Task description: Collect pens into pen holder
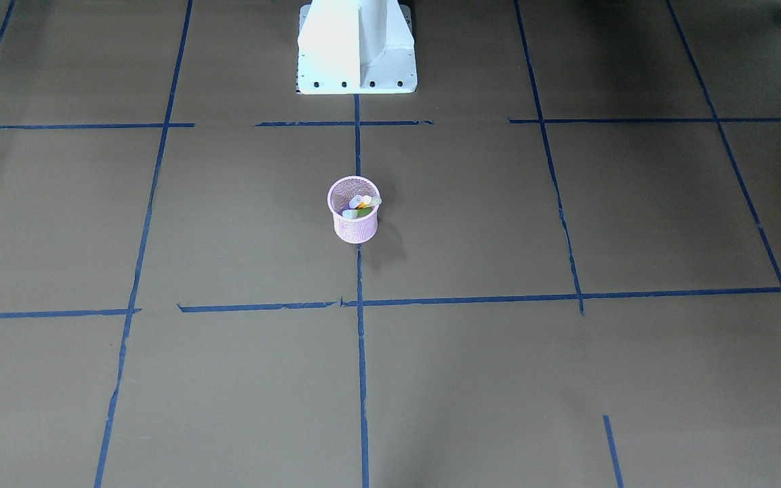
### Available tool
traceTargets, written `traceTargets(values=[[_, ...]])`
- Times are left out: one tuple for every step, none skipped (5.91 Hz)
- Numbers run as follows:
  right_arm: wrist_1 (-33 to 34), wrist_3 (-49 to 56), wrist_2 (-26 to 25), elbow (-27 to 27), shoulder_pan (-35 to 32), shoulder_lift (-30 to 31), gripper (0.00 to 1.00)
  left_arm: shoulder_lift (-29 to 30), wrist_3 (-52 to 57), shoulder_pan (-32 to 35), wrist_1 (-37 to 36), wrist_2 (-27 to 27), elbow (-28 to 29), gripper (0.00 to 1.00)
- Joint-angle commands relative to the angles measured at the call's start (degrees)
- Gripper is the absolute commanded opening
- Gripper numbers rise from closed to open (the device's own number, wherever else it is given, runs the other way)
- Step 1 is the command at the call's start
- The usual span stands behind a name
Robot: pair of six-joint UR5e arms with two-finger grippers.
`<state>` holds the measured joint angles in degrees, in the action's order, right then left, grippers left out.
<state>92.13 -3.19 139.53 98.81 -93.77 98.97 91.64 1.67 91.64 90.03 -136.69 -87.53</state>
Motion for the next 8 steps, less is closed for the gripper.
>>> traceTargets(values=[[-0.02, -0.07, 0.04, -0.03, -0.01, 0.08, 1.00, -0.41, 0.00, 0.03, 0.14, 0.02, -0.01, 1.00], [-0.02, -0.07, 0.04, -0.03, -0.01, 0.08, 1.00, -0.41, 0.00, 0.03, 0.14, 0.02, 0.16, 1.00], [-0.02, -0.07, 0.04, -0.03, -0.01, 0.08, 1.00, -0.41, 0.00, 0.03, 0.14, 0.11, 0.34, 1.00], [-0.02, -0.07, 0.04, -0.03, -0.01, 0.08, 1.00, -0.41, 0.00, -0.05, 0.23, 0.11, 0.60, 1.00], [-0.02, -0.07, 0.04, 0.06, -0.01, 0.08, 1.00, -0.41, 0.00, -0.05, 0.32, 0.11, 0.69, 1.00], [-0.02, -0.07, 0.13, 0.06, -0.01, 0.08, 1.00, -0.41, 0.00, -0.05, 0.32, 0.11, 0.69, 1.00], [-0.11, -0.07, 0.13, 0.06, -0.01, 0.08, 1.00, -0.41, 0.00, -0.05, 0.32, 0.11, 0.69, 1.00], [-0.02, -0.07, 0.13, 0.06, -0.01, 0.08, 1.00, -0.41, 0.00, -0.05, 0.41, 0.11, 0.69, 1.00]])
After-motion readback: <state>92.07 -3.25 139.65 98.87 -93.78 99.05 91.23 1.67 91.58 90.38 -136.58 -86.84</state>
